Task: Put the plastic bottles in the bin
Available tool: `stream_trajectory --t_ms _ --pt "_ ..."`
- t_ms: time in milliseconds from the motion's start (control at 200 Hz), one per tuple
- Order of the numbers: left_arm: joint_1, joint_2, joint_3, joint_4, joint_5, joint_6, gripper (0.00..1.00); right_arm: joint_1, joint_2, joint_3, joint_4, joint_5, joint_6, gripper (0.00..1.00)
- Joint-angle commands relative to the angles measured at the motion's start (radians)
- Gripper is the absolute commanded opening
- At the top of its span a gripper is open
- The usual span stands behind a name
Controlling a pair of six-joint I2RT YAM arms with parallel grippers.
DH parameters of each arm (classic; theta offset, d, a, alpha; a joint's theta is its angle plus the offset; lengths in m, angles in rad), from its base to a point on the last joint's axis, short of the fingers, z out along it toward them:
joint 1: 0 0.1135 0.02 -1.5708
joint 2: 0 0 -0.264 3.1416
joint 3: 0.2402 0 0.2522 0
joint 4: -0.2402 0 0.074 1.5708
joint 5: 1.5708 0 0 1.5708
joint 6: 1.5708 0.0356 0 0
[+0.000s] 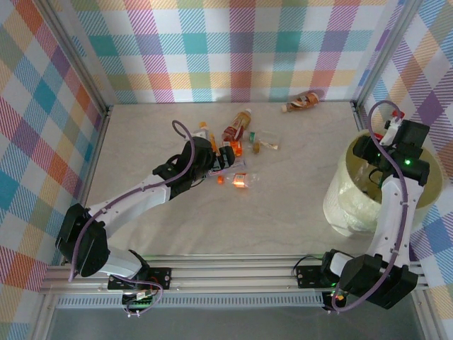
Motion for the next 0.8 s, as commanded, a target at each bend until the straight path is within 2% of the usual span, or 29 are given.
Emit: stream_trajectory --t_ms 0,90,200,410,540,625,795 --pt "-0.004 -0.029 0.009 -0.027 -0.027 0.002 1.00 0.005 -0.033 -0.016 -0.053 0.070 -0.065 0.72" --pt "-0.005 -0.027 0.007 -0.029 -0.032 -0.010 1.00 0.005 -0.039 -0.013 -0.061 0.068 -0.068 0.82" --pt "-0.005 -0.027 0.002 -0.033 -0.048 -0.029 1.00 0.004 -0.047 0.009 -0.064 0.054 -0.059 0.89" --pt "-0.002 -0.034 -0.011 -0.066 -0.108 -0.071 1.00 0.006 -0.082 0.082 -0.090 0.015 -0.001 0.94" --pt "0.007 -0.041 -0.031 -0.078 -0.136 -0.116 1.00 0.024 -0.122 0.125 -0.078 -0.101 0.065 1.00" --pt "0.016 -0.046 -0.047 -0.083 -0.149 -0.152 1.00 0.055 -0.142 0.139 -0.050 -0.192 0.102 1.00" --pt "0.030 -0.064 -0.077 -0.098 -0.168 -0.198 1.00 0.183 -0.134 0.148 0.031 -0.328 0.168 1.00"
